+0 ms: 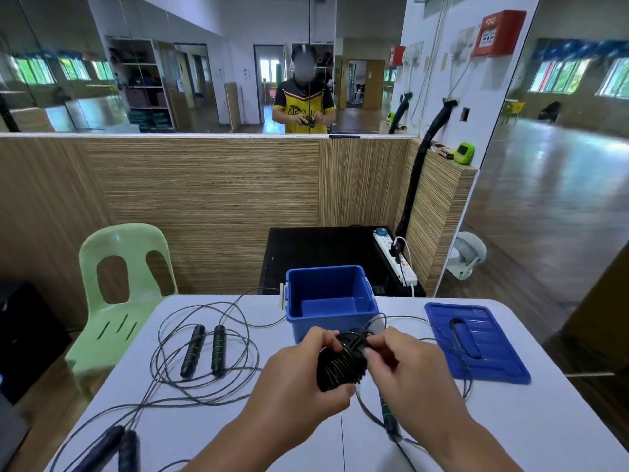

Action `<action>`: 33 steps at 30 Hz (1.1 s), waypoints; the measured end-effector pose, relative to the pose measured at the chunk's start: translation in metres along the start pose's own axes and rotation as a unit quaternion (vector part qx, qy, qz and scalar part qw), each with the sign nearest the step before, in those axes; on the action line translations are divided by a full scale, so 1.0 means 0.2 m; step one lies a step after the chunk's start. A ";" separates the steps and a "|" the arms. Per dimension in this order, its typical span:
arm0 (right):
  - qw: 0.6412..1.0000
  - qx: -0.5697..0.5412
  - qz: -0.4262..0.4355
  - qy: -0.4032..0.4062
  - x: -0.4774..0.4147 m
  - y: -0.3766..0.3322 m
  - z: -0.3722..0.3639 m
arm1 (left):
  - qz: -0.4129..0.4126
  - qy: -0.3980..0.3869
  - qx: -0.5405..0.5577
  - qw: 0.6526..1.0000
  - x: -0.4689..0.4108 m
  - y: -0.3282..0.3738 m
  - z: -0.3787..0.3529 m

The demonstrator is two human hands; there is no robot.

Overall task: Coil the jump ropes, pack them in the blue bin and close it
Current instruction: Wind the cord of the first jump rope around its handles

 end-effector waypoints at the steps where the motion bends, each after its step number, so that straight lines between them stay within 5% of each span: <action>1: 1.000 -0.005 0.000 -0.006 0.00 -0.01 0.00 | 0.002 0.002 -0.005 1.000 0.00 0.00 0.00; 12: 0.990 0.076 0.003 -0.117 -0.07 -0.04 0.01 | -0.016 -0.002 -0.039 0.999 0.00 -0.02 -0.05; 22: 0.969 0.212 -0.020 -0.128 -0.06 -0.11 -0.08 | -0.031 0.020 -0.061 0.997 -0.01 -0.02 -0.10; 33: 0.977 0.169 0.007 -0.131 -0.04 -0.05 -0.15 | -0.023 0.021 -0.061 0.998 -0.01 -0.05 -0.13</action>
Point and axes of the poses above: each hand's wrist, its own x-axis away from the middle knuckle, its own z-axis out of the back of the hand, y = z × x, the point moved 2 cm from there along -x, towards the middle knuckle, and after that the axes turned 5 degrees about -z, right-handed, at the moved point
